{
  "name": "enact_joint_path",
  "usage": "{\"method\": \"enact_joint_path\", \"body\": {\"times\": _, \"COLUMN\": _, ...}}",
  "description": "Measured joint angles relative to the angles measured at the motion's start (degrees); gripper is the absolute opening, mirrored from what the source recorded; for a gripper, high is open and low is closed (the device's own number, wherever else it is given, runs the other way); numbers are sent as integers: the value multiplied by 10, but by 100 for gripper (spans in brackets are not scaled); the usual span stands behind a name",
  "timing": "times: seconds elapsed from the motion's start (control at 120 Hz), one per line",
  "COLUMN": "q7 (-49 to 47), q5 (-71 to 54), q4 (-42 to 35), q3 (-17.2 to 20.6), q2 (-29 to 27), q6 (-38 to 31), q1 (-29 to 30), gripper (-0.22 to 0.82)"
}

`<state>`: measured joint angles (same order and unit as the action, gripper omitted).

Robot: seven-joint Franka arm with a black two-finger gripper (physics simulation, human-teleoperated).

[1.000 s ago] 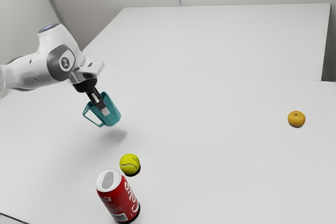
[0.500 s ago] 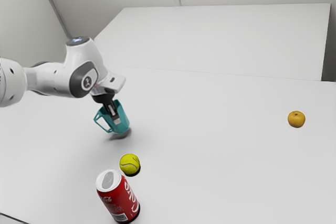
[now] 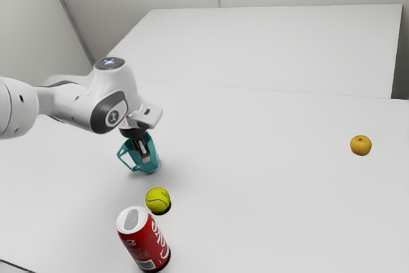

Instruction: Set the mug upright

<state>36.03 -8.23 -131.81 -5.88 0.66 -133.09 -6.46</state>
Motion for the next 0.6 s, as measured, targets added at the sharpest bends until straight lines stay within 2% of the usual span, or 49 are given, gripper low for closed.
{"method": "enact_joint_path", "body": {"times": 0.25, "q7": -29, "q5": -9, "q4": -9, "q3": 1, "q2": 1, "q6": -11, "q1": -3, "gripper": -16}}
{"method": "enact_joint_path", "body": {"times": 0.6, "q7": -45, "q5": -4, "q4": -10, "q3": 4, "q2": 0, "q6": -15, "q1": 7, "gripper": 12}}
